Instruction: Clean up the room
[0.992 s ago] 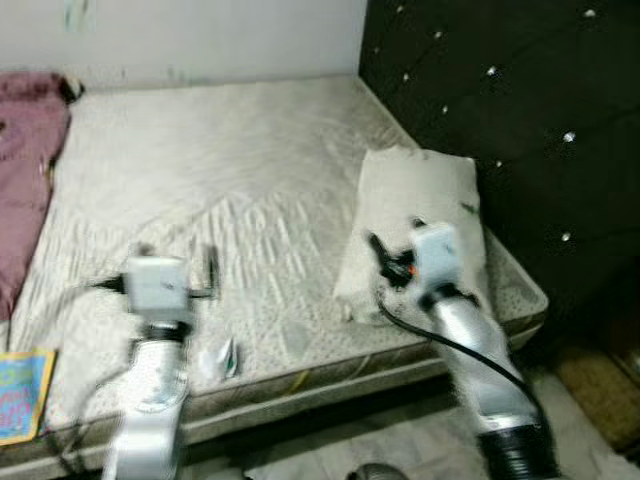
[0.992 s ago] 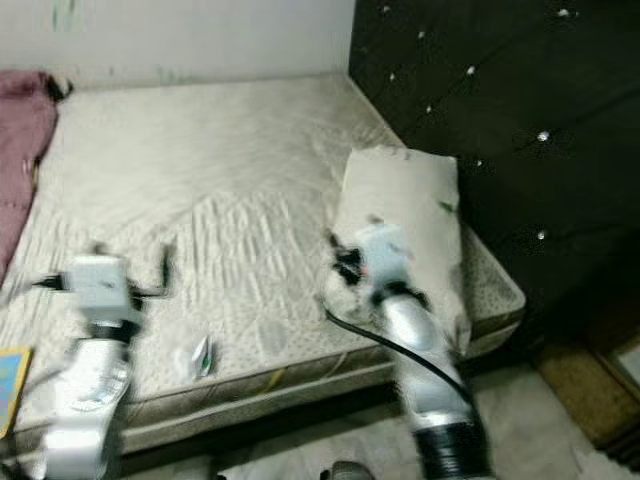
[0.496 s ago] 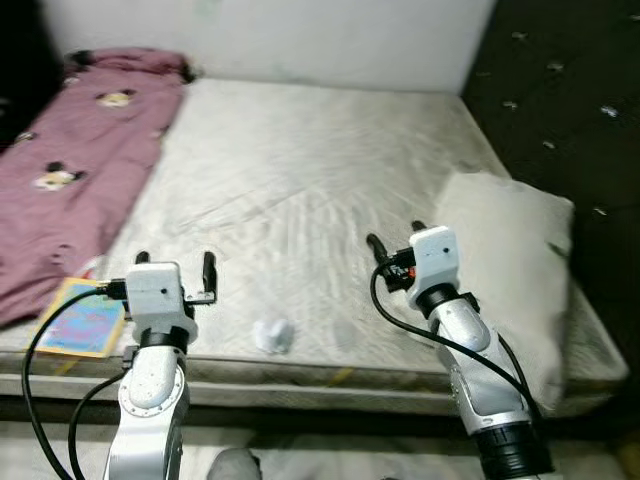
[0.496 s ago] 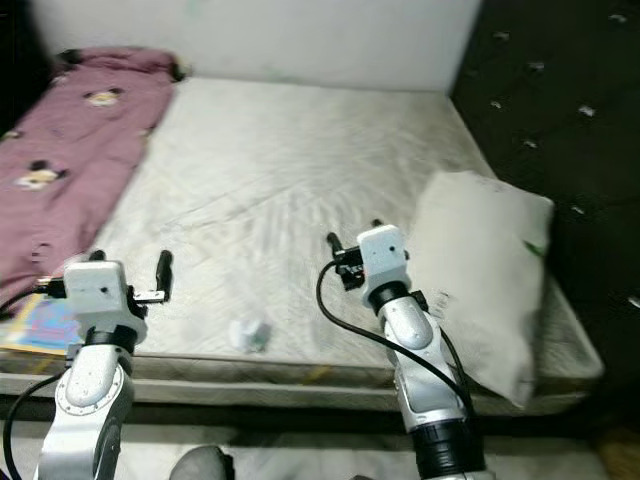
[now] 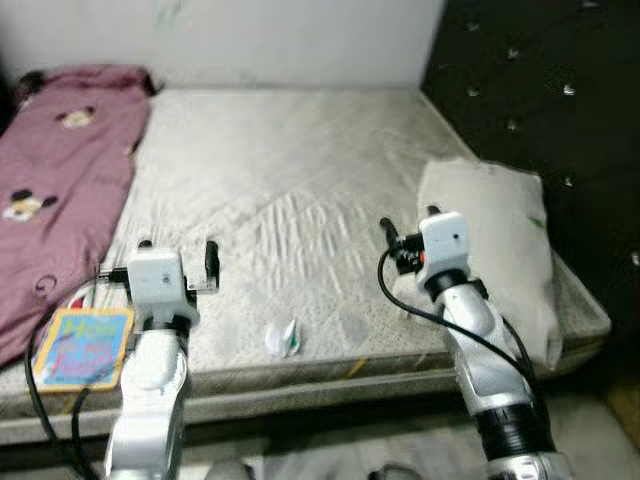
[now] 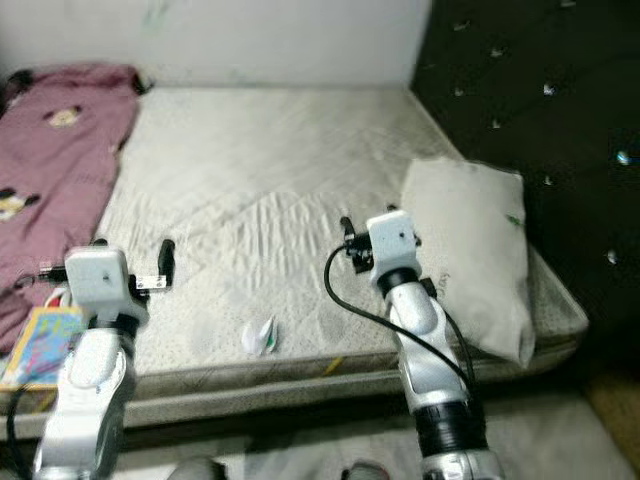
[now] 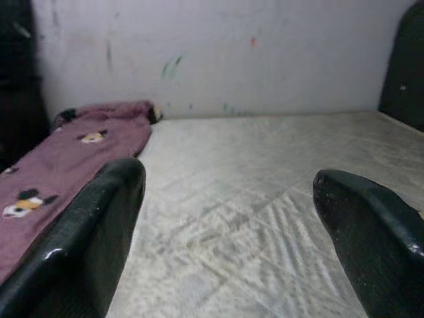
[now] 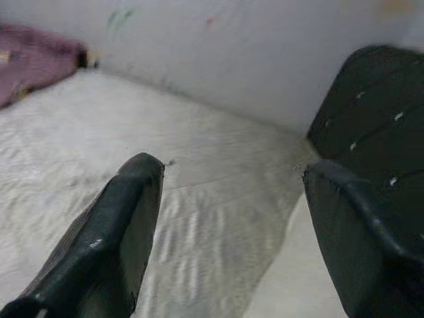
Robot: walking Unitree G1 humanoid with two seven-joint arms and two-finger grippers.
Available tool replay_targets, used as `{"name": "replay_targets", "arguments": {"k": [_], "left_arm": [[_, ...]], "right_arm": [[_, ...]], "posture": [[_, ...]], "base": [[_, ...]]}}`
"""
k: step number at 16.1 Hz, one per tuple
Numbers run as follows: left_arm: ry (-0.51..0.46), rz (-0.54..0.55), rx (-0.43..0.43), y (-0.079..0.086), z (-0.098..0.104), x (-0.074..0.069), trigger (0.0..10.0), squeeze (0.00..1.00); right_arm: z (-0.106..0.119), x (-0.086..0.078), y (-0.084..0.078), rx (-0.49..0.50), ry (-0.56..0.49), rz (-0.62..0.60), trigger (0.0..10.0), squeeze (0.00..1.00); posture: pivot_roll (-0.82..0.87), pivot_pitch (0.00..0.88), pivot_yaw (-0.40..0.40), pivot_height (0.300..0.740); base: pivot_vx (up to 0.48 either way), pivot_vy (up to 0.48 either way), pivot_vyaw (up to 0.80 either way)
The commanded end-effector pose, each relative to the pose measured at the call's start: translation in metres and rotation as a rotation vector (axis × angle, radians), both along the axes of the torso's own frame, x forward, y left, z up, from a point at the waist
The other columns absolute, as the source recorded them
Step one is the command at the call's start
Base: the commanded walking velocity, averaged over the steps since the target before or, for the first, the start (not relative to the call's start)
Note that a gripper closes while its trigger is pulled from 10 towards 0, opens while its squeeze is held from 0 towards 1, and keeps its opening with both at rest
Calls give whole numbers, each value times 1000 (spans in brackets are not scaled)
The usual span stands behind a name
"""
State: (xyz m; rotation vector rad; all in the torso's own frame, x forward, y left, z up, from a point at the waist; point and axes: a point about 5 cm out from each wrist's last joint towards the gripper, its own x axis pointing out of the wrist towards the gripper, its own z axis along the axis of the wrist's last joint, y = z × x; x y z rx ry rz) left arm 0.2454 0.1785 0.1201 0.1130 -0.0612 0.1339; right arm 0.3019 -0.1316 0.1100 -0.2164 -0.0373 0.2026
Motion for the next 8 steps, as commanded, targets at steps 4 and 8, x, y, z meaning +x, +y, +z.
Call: {"name": "replay_targets", "arguments": {"k": [4,8], "left_arm": [[-49,48,43,3,14,7,10000,0],[-79,0,68,-7,22,10,10000,0]], "right_arm": [[15,4,14,62,-31,92,10000,0],[22,7,27,80,-53,122,10000,0]], "posture": [[-23,0,-61,740],[-6,0,-62,740]], "base": [[0,0,0],[0,0,0]]}}
